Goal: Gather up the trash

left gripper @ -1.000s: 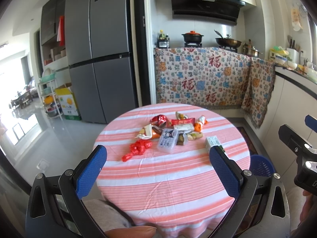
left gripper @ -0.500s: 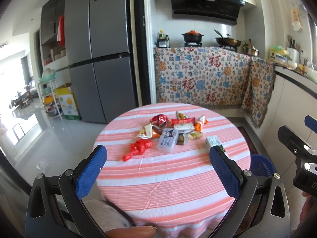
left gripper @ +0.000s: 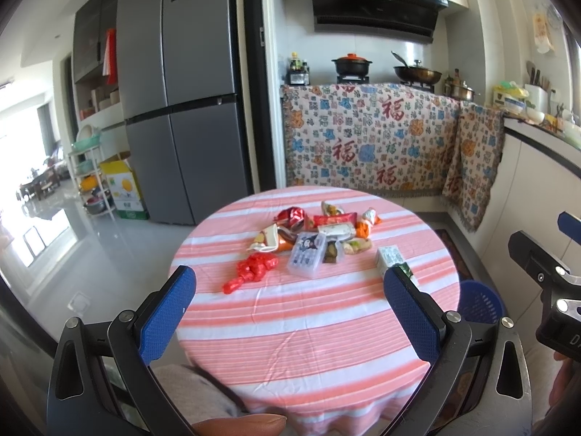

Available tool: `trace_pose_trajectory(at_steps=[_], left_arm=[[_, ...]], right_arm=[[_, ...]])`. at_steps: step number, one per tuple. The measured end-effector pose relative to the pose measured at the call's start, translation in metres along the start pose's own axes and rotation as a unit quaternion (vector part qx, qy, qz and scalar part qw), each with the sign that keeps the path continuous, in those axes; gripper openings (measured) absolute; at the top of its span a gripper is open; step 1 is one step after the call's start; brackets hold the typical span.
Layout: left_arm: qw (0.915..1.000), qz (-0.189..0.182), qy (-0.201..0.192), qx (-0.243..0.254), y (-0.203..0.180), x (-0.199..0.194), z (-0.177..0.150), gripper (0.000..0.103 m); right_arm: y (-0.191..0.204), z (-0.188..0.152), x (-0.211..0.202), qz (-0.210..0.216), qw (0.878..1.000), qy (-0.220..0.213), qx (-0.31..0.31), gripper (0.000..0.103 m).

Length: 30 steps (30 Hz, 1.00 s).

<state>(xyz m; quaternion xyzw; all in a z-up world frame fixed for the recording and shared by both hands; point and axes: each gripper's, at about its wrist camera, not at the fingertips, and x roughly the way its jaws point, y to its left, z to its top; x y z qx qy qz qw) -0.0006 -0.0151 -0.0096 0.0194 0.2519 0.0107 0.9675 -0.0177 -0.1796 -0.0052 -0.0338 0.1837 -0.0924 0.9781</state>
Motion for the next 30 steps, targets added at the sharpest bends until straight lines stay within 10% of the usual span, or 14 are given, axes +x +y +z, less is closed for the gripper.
trace_pose_trajectory(at_steps=[30], left_arm=[[1.0000,0.005,0.008,-0.001,0.0041,0.0068,-0.0043,0.103]], right_arm=[[-0.0044,-0.0061,0.0045,-0.010,1.000,0.011,0.003,0.103]])
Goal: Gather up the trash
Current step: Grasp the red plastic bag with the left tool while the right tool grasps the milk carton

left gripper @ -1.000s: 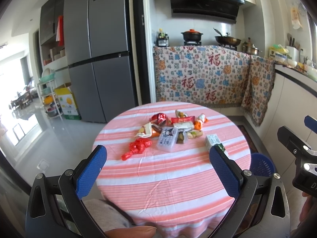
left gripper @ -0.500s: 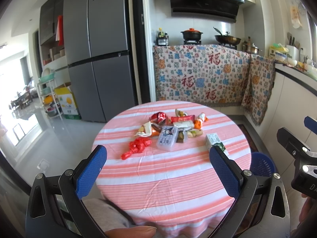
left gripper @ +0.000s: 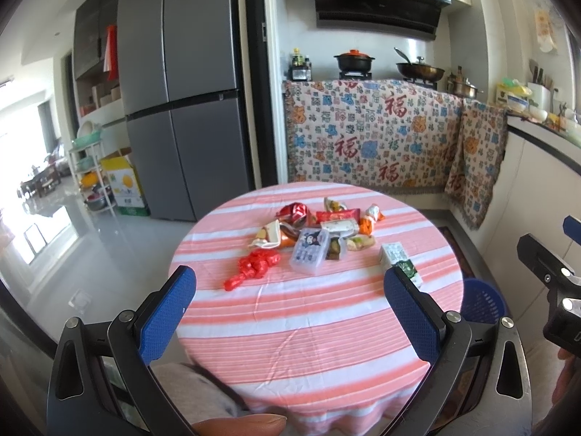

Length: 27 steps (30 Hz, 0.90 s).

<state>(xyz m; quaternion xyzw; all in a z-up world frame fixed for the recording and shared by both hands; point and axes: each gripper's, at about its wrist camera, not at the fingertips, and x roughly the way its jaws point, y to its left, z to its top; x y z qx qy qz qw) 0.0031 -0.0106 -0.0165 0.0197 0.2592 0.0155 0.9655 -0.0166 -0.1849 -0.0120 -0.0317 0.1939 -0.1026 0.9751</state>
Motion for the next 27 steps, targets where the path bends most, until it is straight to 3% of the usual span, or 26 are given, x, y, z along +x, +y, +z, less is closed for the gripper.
trace_pose_trajectory(at_steps=[7,14,19,27], left_arm=[[0.9998,-0.002,0.019,0.001,0.002,0.015,-0.005,0.103],[0.9973,-0.040,0.061,0.008,0.018,0.057,-0.021,0.103],[0.9892,-0.069,0.129,-0.015,0.039,0.113,-0.045,0.103],[0.9811,-0.036,0.189,-0.019,0.052,0.186,-0.063,0.103]], right_arm=[[-0.001,-0.007,0.012,-0.004,1.000,0.022,0.001,0.103],[-0.004,-0.015,0.035,-0.008,0.999,0.041,0.002,0.103],[-0.010,-0.035,0.080,-0.010,0.996,0.082,0.015,0.103],[-0.009,-0.083,0.179,0.012,0.984,0.178,0.006,0.103]])
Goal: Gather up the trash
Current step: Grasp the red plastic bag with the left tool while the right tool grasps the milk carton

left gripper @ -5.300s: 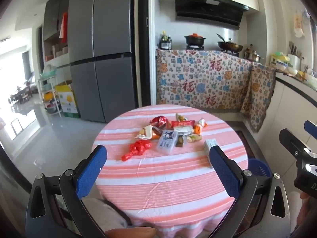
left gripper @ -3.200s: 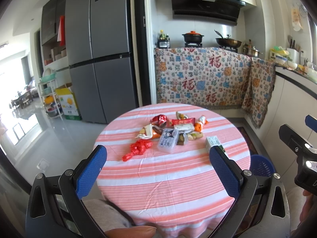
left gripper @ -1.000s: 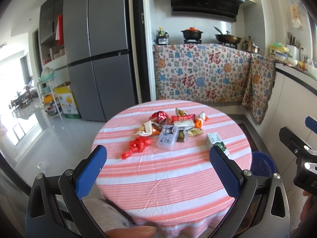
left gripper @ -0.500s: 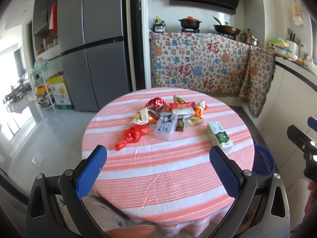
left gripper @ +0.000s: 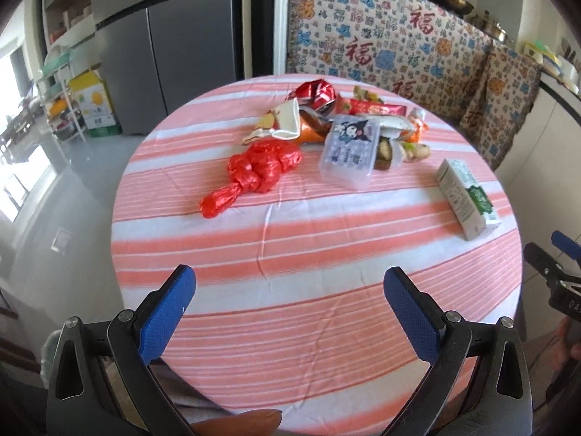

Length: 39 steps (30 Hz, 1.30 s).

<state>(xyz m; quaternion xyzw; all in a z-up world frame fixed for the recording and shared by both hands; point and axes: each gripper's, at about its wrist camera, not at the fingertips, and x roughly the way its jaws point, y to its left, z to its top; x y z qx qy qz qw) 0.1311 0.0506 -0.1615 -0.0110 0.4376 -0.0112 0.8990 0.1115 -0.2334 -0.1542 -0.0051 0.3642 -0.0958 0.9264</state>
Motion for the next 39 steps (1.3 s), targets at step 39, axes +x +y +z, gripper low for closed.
trace_pose_trajectory(at_steps=[39], left_arm=[[0.9892,-0.031,0.097,0.105,0.034,0.135,0.123,0.101]], right_arm=[[-0.007,0.094,0.147,0.103,0.964,0.246,-0.006,0.076]])
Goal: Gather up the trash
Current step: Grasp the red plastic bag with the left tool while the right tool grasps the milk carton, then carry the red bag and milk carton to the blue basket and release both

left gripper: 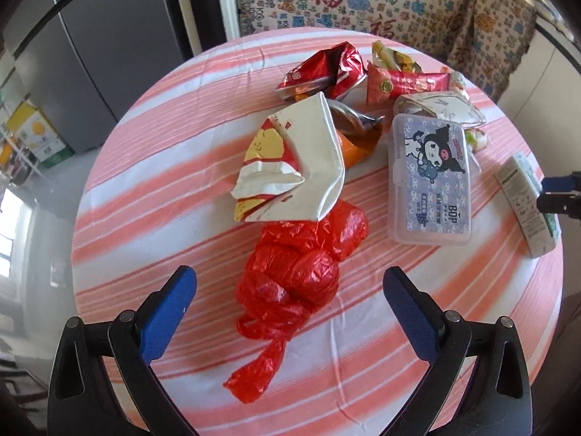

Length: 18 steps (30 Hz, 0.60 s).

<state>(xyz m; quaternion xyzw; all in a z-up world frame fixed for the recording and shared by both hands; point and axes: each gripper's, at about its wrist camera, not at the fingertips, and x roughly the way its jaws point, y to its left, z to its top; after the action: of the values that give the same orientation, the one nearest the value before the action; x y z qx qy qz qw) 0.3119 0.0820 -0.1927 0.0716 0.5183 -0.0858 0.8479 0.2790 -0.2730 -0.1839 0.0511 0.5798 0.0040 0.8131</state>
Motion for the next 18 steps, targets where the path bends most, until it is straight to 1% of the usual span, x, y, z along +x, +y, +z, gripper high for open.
trace_pose_trajectory(at_steps=[1,2,3,4,5,6,7,8,9,10,14,18], left_arm=[[1.0000,0.003,0.001,0.000,0.000,0.002,0.003,0.099],[1.0000,0.005,0.000,0.002,-0.001,0.002,0.005,0.091],[1.0000,0.004,0.000,0.003,-0.003,0.003,0.005,0.082],[1.0000,0.000,0.001,0.004,-0.005,0.002,0.006,0.076],[1.0000,-0.003,0.002,0.006,-0.008,0.003,0.006,0.064],[0.9999,-0.005,0.003,0.009,-0.010,0.002,0.006,0.050],[0.9999,-0.002,0.002,0.013,-0.012,0.000,0.003,0.050],[0.9999,-0.002,-0.002,0.014,-0.014,-0.004,0.000,0.049],[0.9999,-0.007,-0.005,0.013,-0.014,-0.008,-0.004,0.048],[0.9998,-0.014,-0.010,0.007,-0.016,-0.017,-0.015,0.048],[0.9981,-0.043,-0.036,-0.026,-0.022,-0.046,-0.030,0.047],[0.9964,-0.053,-0.062,-0.020,-0.047,-0.076,-0.041,0.047]], right_arm=[[0.002,0.003,0.001,0.001,1.000,0.007,-0.004,0.076],[0.004,0.006,0.003,0.001,1.000,0.013,-0.008,0.076],[0.005,0.009,0.004,-0.001,1.000,0.016,-0.009,0.076],[0.006,0.009,0.006,-0.005,1.000,0.017,-0.010,0.076],[0.008,0.011,0.007,-0.012,1.000,0.020,-0.012,0.076],[0.011,0.010,0.007,-0.017,0.999,0.024,-0.013,0.072],[0.011,0.010,0.008,-0.022,0.999,0.032,-0.011,0.048],[0.009,0.009,0.008,-0.023,0.999,0.035,-0.002,0.050],[0.007,0.010,0.006,-0.023,0.999,0.034,0.002,0.050],[0.007,0.009,0.002,-0.025,0.999,0.030,0.003,0.049],[0.003,0.001,-0.018,-0.011,1.000,0.011,0.008,0.049],[0.007,-0.014,-0.041,-0.008,1.000,-0.009,-0.009,0.049]])
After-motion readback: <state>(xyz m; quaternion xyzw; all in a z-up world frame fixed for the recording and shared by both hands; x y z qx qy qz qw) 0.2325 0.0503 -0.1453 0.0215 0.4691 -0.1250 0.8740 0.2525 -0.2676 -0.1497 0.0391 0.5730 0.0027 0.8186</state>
